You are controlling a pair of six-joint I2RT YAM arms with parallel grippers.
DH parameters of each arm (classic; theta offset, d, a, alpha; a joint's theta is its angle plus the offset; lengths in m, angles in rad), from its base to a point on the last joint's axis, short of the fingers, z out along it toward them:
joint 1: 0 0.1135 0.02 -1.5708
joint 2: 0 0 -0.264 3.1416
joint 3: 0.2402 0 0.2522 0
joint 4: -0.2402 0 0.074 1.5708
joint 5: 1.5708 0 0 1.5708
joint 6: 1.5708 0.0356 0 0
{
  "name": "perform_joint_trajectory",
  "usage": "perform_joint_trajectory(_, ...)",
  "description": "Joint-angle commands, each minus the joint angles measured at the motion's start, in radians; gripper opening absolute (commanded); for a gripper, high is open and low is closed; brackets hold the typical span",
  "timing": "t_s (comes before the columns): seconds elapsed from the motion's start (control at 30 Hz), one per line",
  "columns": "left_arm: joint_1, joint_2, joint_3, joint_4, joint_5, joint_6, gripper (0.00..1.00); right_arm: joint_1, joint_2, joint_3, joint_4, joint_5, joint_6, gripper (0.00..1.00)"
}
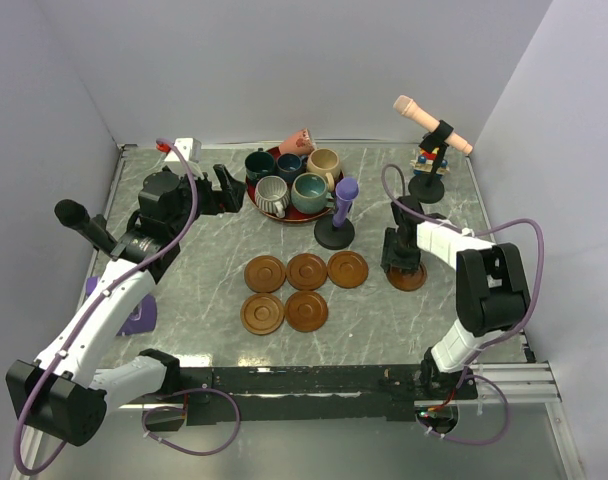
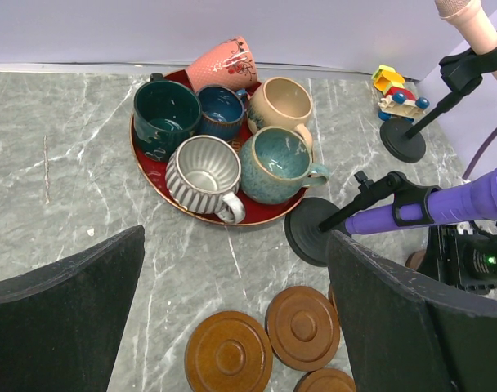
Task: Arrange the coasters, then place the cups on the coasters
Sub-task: Move the coaster to the center of the board.
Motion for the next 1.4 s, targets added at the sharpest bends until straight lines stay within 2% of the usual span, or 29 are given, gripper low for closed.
perform_joint_trajectory(0.0, -0.006, -0.022, 0.006, 0.036, 0.021, -0.004, 0.96, 0.019, -0.043, -0.082, -0.094, -0.049, 0.045, 0.55)
perform_joint_trajectory(0.27, -0.006, -0.022, 0.004, 0.038, 0.028, -0.009, 0.97, 0.059, -0.089, -0.185, -0.109, -0.048, 0.089, 0.54)
perform_joint_trajectory(0.37, -0.006, -0.022, 0.004, 0.038, 0.028, -0.007, 0.96, 0.071, -0.115, -0.208, -0.104, -0.104, 0.103, 0.54)
perform_joint_trajectory(0.7, -0.007, -0.021, 0.006, 0.038, 0.03, -0.009, 0.97, 0.176, -0.12, -0.244, -0.137, -0.103, 0.187, 0.54)
perform_joint_trajectory(1.37, -0.015, -0.021, 0.004, 0.039, 0.031, -0.012, 0.97, 0.278, -0.133, -0.231, -0.177, -0.06, 0.253, 0.54)
